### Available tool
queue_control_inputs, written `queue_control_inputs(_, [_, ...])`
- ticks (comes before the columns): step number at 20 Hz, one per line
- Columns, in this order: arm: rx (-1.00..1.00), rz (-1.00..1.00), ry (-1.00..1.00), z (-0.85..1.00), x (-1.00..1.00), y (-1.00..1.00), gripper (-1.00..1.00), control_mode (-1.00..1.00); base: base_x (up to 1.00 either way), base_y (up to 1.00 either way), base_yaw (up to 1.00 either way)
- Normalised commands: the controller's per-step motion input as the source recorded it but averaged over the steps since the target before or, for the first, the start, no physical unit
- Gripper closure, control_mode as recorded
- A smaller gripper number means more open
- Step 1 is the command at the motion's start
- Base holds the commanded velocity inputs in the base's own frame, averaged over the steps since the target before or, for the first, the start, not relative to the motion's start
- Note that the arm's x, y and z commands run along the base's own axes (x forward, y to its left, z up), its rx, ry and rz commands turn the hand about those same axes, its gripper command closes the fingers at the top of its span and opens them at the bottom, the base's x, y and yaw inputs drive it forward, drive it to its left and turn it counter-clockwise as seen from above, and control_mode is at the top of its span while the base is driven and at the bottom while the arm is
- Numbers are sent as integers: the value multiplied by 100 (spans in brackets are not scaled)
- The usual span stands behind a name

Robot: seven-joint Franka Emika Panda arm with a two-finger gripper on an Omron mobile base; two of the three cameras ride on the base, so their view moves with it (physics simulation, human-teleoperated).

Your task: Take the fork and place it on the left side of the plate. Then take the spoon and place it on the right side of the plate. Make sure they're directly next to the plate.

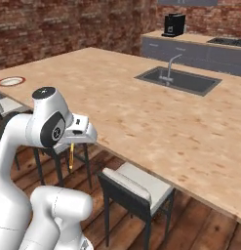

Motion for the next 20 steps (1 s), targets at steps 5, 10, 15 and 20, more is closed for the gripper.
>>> queue_control_inputs(5, [0,0,0,0,0,0,100,100,50,100,-30])
queue_control_inputs(10, [0,0,0,0,0,0,100,100,49,100,-30])
queue_control_inputs(15, [0,0,0,0,0,0,100,100,48,100,-30])
queue_control_inputs(20, [0,0,0,0,0,0,100,100,47,100,-29])
